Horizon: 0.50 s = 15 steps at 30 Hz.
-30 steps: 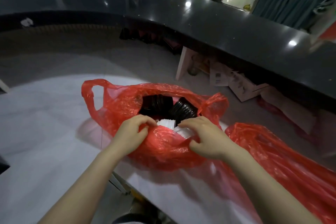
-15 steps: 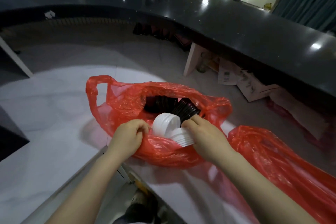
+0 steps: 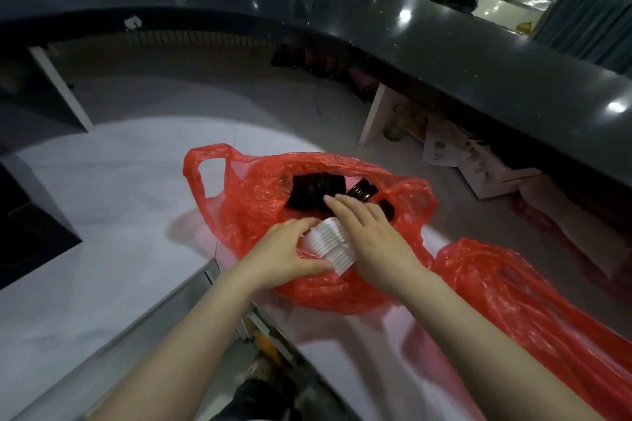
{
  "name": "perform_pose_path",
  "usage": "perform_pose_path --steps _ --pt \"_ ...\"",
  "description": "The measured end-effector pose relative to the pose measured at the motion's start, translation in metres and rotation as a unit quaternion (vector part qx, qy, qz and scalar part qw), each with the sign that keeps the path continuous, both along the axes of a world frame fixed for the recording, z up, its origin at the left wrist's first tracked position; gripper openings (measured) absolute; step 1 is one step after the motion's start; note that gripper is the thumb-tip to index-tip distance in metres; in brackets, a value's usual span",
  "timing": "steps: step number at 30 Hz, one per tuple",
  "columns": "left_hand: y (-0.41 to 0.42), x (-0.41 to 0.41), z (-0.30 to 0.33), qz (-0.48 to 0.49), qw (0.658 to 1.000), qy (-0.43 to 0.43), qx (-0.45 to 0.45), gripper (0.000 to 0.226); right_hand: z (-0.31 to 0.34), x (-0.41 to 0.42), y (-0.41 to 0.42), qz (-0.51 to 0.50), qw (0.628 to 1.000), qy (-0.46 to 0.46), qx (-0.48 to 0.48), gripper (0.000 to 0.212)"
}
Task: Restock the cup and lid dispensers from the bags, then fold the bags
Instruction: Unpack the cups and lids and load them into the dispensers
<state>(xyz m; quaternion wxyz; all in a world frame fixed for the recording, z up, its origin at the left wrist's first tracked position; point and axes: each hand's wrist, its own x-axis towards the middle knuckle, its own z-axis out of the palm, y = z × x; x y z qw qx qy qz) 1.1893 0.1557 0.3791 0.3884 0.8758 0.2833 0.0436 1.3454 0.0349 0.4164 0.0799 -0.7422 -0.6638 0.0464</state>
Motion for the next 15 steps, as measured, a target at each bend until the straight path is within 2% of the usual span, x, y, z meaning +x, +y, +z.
perform_pose_path --steps 2,4,9,15 --pt "-0.001 0.002 0.002 -0.008 1.000 -0.022 0.002 0.090 -0.003 0.003 0.003 0.053 0.997 -0.032 -0.037 0.080" --pt "-0.002 0.002 0.003 -0.019 0.999 -0.041 0.006 0.080 -0.006 0.004 0.004 0.067 0.996 -0.016 -0.051 0.074" --pt "-0.005 -0.017 0.002 0.004 0.998 -0.046 0.046 0.089 -0.012 0.011 0.000 -0.011 0.999 -0.007 -0.035 0.067" --pt "0.000 -0.051 -0.006 -0.025 0.997 -0.025 0.064 0.085 -0.019 0.007 -0.006 -0.073 0.997 0.014 -0.029 0.078"
